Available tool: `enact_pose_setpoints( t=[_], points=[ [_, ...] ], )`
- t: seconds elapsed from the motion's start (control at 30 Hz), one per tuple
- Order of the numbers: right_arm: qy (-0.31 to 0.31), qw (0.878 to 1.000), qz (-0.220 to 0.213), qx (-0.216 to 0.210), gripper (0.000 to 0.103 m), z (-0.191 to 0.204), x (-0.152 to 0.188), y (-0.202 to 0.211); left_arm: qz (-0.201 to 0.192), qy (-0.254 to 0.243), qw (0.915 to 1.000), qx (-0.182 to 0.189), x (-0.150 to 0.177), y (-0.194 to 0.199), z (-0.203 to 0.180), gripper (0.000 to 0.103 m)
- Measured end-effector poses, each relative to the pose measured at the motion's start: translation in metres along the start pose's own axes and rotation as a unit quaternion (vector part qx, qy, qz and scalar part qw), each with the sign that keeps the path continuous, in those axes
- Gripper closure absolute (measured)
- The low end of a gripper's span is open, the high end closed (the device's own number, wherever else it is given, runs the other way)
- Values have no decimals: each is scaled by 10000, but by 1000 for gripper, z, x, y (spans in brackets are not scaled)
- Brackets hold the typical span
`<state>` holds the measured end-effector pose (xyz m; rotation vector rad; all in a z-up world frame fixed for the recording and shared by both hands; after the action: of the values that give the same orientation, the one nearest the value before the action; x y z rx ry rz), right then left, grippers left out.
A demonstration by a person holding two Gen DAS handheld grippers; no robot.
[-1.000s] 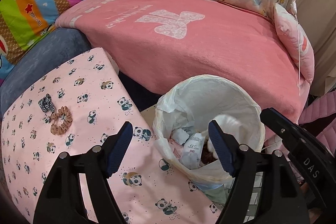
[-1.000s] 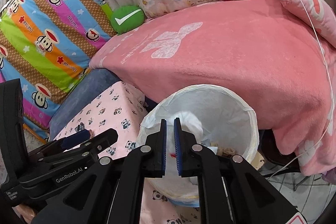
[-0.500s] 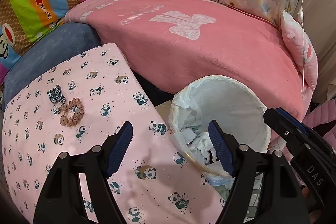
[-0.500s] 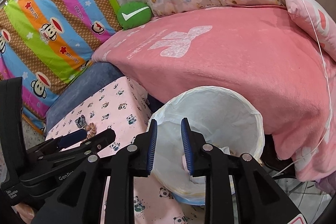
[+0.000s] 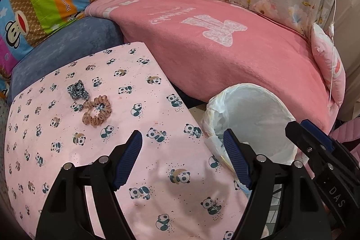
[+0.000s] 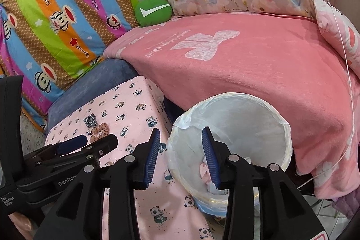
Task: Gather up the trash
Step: 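Move both open tools back toward the two scrunchies on the table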
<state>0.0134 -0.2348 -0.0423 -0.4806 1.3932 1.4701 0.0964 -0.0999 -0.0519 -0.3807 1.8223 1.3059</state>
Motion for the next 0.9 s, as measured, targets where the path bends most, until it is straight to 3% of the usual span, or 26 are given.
enact_pose_setpoints(
  t=[0.53, 0.9],
  points=[
    [448, 9985, 173, -248, 51, 66, 15, -6, 35, 519, 9981, -342, 13, 15, 70, 28],
    [714, 9958, 399, -413, 49, 115, 32, -21, 49, 804, 9951, -577, 21, 20, 119, 28]
  ],
)
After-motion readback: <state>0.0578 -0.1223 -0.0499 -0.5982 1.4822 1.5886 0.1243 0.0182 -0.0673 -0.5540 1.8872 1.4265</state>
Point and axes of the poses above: each gripper's, at about its wrist camera, not at the fingertips, and y roughly against the way its jaws point, z to its left, x to its underside, the point moved 5 cm from there along -y, roughly the way its jaws point, and after that the axes turned 11 degrees about -z, right-handed, at the moved point
